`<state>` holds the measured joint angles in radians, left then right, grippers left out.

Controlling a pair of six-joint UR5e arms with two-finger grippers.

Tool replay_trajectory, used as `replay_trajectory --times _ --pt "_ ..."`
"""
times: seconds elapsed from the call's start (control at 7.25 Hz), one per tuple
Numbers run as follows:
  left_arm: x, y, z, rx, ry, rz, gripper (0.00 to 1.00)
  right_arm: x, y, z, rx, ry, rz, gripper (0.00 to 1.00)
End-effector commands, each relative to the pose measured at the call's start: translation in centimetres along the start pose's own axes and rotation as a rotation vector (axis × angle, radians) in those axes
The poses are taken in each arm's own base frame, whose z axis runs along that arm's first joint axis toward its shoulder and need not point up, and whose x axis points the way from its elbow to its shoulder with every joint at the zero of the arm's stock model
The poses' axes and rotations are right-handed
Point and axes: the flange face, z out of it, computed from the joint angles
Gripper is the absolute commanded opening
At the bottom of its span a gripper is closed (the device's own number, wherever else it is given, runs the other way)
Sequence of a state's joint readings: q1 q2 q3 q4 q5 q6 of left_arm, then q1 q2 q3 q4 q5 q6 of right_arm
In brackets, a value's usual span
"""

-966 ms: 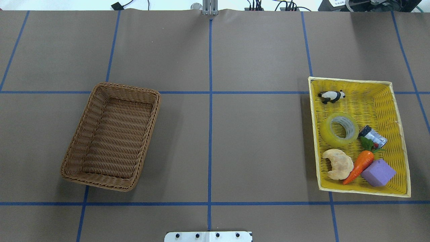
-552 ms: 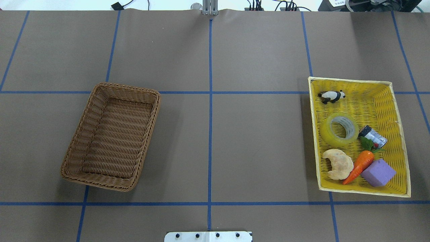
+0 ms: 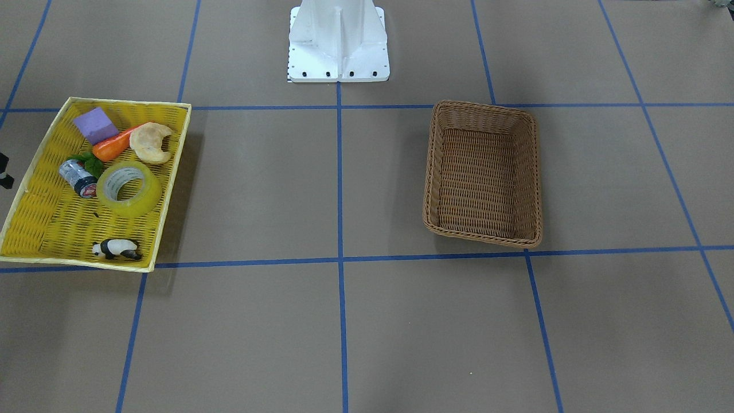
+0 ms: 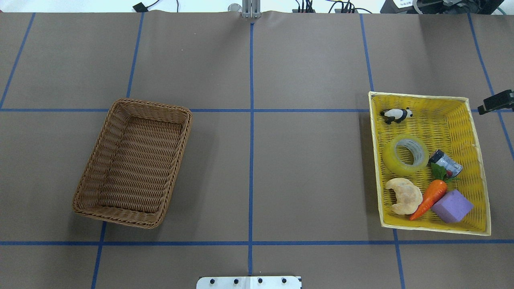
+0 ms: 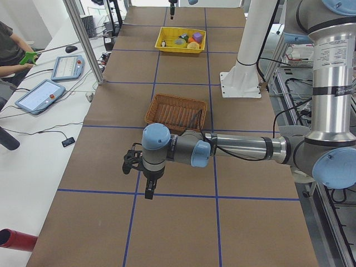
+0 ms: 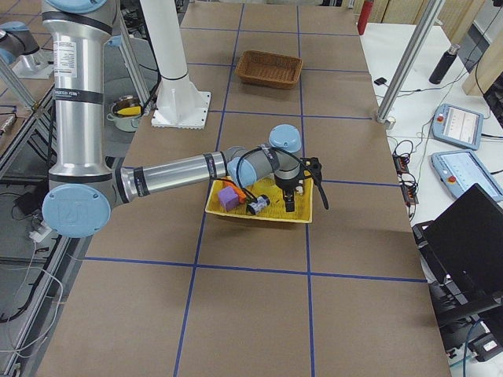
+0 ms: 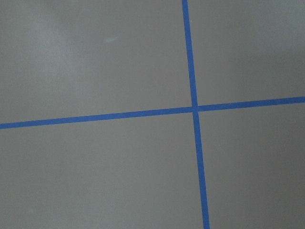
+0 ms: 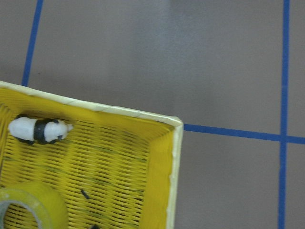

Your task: Move tape to another basket

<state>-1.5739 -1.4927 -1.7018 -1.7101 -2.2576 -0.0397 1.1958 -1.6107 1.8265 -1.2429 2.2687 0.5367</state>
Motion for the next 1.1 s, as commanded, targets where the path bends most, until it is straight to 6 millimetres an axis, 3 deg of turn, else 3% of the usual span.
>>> replay_trajectory --times 0.0,0.14,0.55,0.69,0.83,0.97 --pt "0.1 -0.2 -0.2 0.004 -0.001 0.003 0.99 -3.0 1.0 2.0 -0.018 -0.043 0.017 1.0" --pt "0.2 -0.3 -0.2 0.006 -0.001 0.004 0.99 -3.7 1.2 2.5 -0.029 -0.046 0.008 1.0" --pt "0.4 -0.6 -0.5 0.012 -0.001 0.008 0.99 -9.6 3.4 8.2 -0.093 -0.009 -0.121 0.99" --pt "0.3 -0.6 -0.3 0.009 -0.001 0.006 0.99 -10.2 3.2 9.4 -0.093 0.007 -0.149 0.96" --pt "0.3 -0.6 -0.4 0.009 -0.001 0.007 0.99 -12.1 3.0 9.9 -0.094 -0.006 -0.227 0.92" --pt "0.3 -0.6 -0.3 0.009 -0.001 0.006 0.99 -11.9 3.0 9.9 -0.094 -0.008 -0.309 0.9"
